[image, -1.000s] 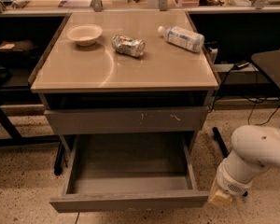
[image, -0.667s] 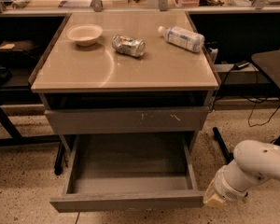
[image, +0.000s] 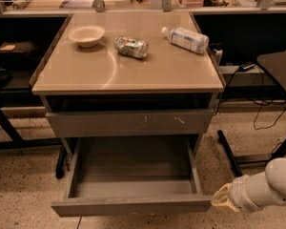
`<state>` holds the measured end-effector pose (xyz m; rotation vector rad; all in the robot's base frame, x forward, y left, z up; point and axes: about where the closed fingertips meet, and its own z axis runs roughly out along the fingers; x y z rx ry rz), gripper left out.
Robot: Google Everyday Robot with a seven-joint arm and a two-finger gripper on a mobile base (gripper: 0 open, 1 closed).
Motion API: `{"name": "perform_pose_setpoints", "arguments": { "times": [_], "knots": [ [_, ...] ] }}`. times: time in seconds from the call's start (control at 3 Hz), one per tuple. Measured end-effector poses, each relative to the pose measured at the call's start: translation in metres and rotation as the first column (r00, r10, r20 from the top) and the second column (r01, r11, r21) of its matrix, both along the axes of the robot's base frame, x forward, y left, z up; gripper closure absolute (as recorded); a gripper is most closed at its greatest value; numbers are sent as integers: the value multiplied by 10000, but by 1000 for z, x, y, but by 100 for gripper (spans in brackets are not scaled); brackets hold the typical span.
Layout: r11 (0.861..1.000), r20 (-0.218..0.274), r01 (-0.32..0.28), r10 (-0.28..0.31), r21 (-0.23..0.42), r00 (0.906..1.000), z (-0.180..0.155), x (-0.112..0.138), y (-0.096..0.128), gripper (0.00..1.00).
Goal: Close middle drawer
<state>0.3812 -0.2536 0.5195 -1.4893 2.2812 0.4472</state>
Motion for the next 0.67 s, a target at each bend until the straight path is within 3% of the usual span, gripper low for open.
{"name": "perform_pose_setpoints", "arguments": {
  "times": [0.33, 0.67],
  "knots": [
    [9998, -48, -185, 186, 117, 9998, -11, -2, 12, 100],
    [9915, 144, -1210, 1204, 488, 9926, -45, -13, 64, 100]
  ]
}}
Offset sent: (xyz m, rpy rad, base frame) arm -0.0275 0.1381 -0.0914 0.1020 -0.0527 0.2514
